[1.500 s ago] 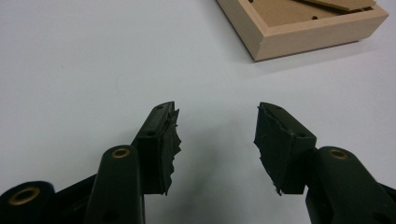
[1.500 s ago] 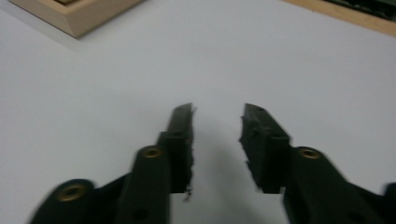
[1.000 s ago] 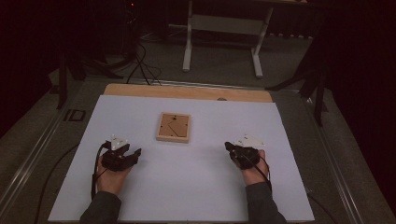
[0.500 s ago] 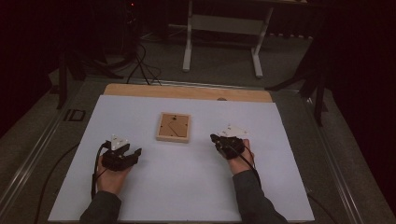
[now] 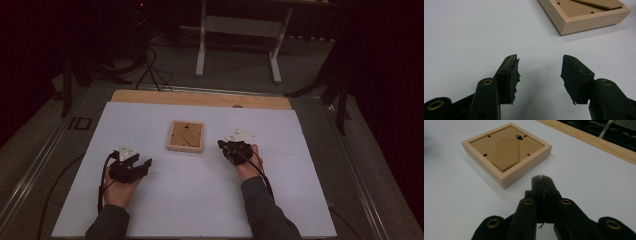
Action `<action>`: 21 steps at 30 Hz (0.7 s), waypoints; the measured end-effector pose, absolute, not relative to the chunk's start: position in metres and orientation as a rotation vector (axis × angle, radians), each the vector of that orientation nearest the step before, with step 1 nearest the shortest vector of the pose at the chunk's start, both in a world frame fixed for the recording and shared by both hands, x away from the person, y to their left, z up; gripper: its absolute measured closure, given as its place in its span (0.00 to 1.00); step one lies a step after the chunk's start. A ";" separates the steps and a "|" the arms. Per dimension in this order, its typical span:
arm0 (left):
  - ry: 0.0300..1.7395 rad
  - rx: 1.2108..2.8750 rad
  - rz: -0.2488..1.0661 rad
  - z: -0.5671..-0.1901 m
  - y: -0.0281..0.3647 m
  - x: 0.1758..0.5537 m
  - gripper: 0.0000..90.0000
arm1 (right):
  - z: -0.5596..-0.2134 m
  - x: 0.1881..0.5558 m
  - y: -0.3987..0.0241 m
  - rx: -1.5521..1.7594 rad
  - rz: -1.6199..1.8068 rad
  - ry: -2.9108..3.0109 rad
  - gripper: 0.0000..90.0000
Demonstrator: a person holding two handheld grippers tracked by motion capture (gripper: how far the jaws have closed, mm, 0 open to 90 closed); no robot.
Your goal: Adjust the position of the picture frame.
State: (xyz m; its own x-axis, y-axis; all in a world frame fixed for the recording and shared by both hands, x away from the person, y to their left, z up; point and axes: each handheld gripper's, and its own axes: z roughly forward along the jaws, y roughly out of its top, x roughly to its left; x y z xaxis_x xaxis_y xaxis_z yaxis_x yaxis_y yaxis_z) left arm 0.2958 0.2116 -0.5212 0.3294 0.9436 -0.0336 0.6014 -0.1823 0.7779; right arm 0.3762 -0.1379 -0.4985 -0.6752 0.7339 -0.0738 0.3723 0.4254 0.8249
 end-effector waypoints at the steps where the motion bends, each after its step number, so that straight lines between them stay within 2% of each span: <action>1: 1.361 1.885 0.611 -0.521 0.212 0.296 0.52 | -0.500 0.377 -0.136 0.941 1.150 2.260 1.00; 21: 1.362 1.877 0.609 -0.521 0.212 0.295 0.52 | -0.512 0.396 -0.110 0.950 1.189 2.287 1.00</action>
State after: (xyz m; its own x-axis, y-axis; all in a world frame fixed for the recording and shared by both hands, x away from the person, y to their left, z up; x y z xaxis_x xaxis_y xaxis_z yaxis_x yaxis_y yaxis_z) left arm 0.2948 0.2120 -0.5206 0.3280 0.9438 -0.0399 0.6000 -0.1755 0.7805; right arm 0.3956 -0.1100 -0.5124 -0.6932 0.7200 -0.0319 0.3873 0.4095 0.8260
